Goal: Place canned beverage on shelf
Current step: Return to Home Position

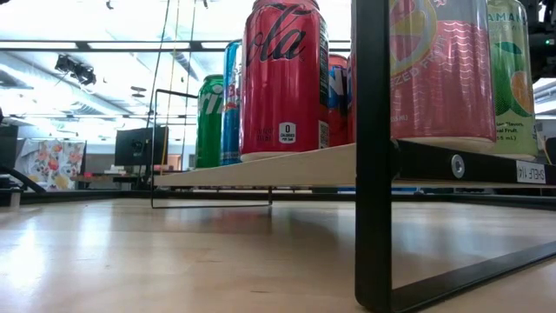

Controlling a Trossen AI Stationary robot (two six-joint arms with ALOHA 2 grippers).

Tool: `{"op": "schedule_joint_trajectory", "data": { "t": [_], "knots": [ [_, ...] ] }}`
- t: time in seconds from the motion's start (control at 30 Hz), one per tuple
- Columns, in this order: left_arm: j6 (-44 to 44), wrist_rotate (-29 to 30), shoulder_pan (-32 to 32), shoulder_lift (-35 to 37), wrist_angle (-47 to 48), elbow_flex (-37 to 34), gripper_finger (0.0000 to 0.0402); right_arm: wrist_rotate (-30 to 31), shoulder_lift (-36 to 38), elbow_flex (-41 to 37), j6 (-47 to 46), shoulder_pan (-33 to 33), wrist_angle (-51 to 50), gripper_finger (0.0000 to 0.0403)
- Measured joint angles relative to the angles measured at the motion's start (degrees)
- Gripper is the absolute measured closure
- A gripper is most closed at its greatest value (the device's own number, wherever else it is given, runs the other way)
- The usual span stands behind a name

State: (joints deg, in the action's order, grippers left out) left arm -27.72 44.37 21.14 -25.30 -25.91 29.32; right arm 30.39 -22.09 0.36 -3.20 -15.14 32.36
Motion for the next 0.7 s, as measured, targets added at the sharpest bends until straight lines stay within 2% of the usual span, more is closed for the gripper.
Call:
{"op": "schedule_joint_trajectory", "data": {
  "t": [0.1,0.23,0.37,0.6,0.7],
  "knots": [
    [11.45,-3.42,-0.63,-1.41,7.94,-0.71,0.0219,0.00,0.00,0.00,0.22,0.00,0.00,0.0055],
    [20.85,-12.48,-0.57,-3.31,8.81,-6.26,0.0219,0.00,0.00,0.00,0.32,0.00,-0.02,0.0055],
    [27.09,-12.62,-0.05,-3.04,3.16,-13.61,0.0219,-0.01,0.00,0.00,0.35,0.00,-0.01,0.0055],
    [29.30,-11.17,0.36,-3.04,-19.31,-28.80,0.0219,-0.02,-0.01,0.00,0.37,0.00,0.02,0.0055],
    [29.49,-9.18,0.48,-3.15,-17.29,-28.52,0.0219,-0.04,-0.02,0.00,0.39,0.00,0.11,0.0055]
  ]
}}
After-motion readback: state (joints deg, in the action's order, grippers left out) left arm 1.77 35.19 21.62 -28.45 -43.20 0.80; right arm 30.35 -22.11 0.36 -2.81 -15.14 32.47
